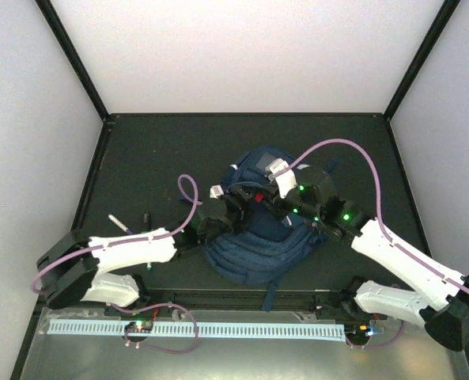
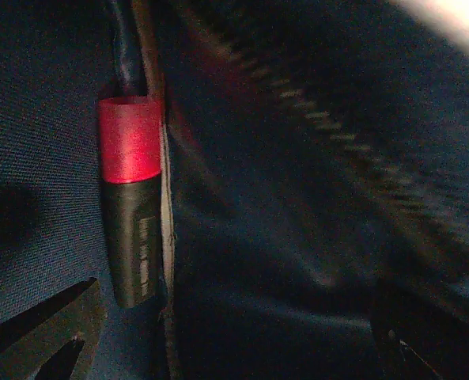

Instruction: Pack the student bag

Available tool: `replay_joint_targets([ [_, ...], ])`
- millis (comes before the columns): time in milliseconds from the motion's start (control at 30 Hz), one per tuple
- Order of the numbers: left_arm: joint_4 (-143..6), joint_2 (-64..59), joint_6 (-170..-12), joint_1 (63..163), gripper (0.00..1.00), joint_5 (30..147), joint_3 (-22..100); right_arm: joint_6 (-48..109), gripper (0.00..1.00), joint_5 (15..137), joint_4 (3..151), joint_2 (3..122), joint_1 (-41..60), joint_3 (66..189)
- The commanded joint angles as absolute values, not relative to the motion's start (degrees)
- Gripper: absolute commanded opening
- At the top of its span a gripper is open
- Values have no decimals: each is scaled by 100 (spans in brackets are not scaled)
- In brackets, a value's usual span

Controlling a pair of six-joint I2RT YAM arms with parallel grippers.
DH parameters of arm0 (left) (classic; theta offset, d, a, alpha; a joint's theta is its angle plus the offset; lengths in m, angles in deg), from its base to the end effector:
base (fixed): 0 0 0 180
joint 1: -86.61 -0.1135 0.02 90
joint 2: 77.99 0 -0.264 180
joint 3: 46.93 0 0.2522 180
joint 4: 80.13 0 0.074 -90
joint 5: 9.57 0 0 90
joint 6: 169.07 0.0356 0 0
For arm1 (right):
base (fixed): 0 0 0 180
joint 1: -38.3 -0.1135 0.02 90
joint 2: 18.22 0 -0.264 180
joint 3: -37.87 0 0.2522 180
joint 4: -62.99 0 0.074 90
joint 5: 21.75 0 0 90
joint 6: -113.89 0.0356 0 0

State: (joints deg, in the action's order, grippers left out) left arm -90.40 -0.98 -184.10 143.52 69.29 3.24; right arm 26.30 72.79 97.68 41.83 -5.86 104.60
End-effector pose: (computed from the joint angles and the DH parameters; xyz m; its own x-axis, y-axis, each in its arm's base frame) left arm 0.1641 -0.2393 0.2258 -0.6559 -0.7291 0.1953 -0.3373 0.0516 -0.9400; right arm 0.1669 0.1660 0.3202 -0.3679 -0.2989 -0.8805 -0.7298 0.6796 0.0743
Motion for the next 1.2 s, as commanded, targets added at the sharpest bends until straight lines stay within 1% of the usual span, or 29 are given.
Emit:
replay_joint_targets([
  [0, -7974, -748, -17960, 14330, 94, 6664, 603, 2654, 2, 6749, 8928, 3881, -544, 10430],
  [67, -7333, -964, -17739, 14330, 93, 6705, 740, 2720, 2, 6539, 8798, 3828, -536, 10333],
  [200, -6163, -1451, -16999, 14330, 87, 6794, 842, 2690, 2, 6277, 8943, 3968, -538, 10409],
  [333, -5483, -2345, -15298, 14325, 83, 6503, 697, 2690, 2, 6152, 9025, 4040, -537, 10431],
  [433, -4207, -2861, -14292, 14247, 79, 6106, 761, 2709, 2, 6232, 8975, 4006, -531, 10423],
  [467, -3968, -3029, -14029, 14171, 76, 6045, 786, 2725, 2, 6266, 8970, 3995, -537, 10440],
  [533, -3020, -3305, -13679, 13930, 67, 5952, 869, 2739, 2, 6322, 8967, 3963, -538, 10448],
  [600, -2320, -3534, -13475, 13571, 59, 5980, 975, 2740, 2, 6374, 8969, 3922, -532, 10440],
  [633, -2076, -3612, -13367, 13343, 56, 6058, 1013, 2745, 2, 6375, 8972, 3913, -537, 10411],
  [700, -1816, -3679, -12937, 12772, 54, 6460, 1061, 2748, 2, 6365, 8975, 3885, -531, 10363],
  [800, -1597, -3448, -12212, 11979, 53, 6994, 1118, 2779, 2, 6378, 8978, 3874, -537, 10300],
  [833, -1548, -3335, -12049, 11791, 51, 7093, 1149, 2792, 2, 6391, 8977, 3863, -536, 10284],
  [900, -1564, -3145, -11786, 11537, 45, 7159, 1171, 2810, 2, 6407, 8977, 3843, -537, 10265],
  [1000, -1911, -3089, -11721, 11276, 45, 7166, 924, 2825, 2, 6410, 8966, 3812, -530, 10241],
  [1033, -2000, -3051, -11732, 11140, 43, 7242, 836, 2834, 2, 6424, 8951, 3793, -536, 10229],
  [1067, -2045, -3000, -11801, 10976, 39, 7288, 758, 2843, 2, 6429, 8945, 3785, -531, 10222],
  [1100, -2056, -2955, -11911, 10793, 30, 7324, 686, 2853, 2, 6436, 8937, 3770, -530, 10211],
  [1133, -2051, -2914, -12068, 10599, 24, 7309, 619, 2858, 2, 6450, 8928, 3761, -536, 10194],
  [1167, -2083, -2891, -12210, 10423, 24, 7327, 542, 2870, 2, 6460, 8913, 3744, -538, 10172],
])
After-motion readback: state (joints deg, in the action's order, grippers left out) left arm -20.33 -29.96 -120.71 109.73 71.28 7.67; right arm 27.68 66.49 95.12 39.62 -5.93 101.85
